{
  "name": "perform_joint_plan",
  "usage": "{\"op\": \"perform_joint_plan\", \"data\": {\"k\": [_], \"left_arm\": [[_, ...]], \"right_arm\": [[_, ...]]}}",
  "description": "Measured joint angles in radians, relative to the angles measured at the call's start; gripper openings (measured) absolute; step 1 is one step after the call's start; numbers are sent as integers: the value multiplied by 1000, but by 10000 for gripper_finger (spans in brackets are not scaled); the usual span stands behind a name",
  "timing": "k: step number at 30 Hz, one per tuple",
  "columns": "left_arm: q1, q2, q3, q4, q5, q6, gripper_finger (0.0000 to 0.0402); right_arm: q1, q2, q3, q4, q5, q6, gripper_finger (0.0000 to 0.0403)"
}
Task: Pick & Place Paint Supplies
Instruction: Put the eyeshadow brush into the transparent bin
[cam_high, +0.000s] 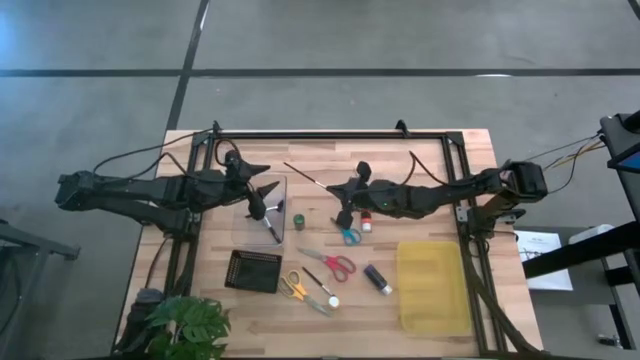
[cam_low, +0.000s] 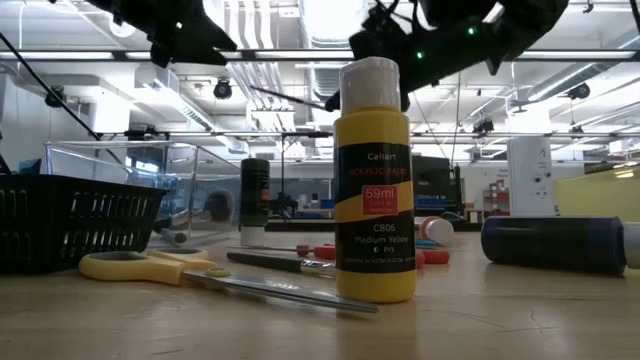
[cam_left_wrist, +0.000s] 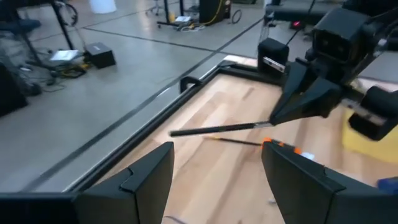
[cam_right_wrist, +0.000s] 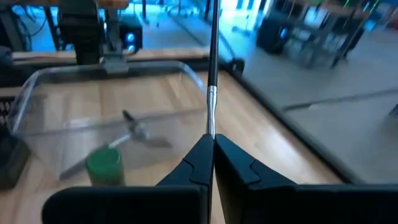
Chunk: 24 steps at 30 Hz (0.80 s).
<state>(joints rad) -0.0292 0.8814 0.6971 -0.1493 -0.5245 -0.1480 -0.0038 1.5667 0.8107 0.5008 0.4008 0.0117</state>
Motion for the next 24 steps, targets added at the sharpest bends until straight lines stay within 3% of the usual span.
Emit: {"op": "perform_joint_plan", "data": {"k": [8, 18, 24], "left_arm": [[0, 0, 0, 75, 58, -38, 252], [12, 0, -72, 327, 99, -44, 252], [34, 0, -84, 396, 139, -75, 252]], "right_arm": [[25, 0, 23, 133, 67, -125, 8], [51, -1, 38, 226, 61, -246, 8], [50, -1, 65, 222, 25, -269, 8]]}}
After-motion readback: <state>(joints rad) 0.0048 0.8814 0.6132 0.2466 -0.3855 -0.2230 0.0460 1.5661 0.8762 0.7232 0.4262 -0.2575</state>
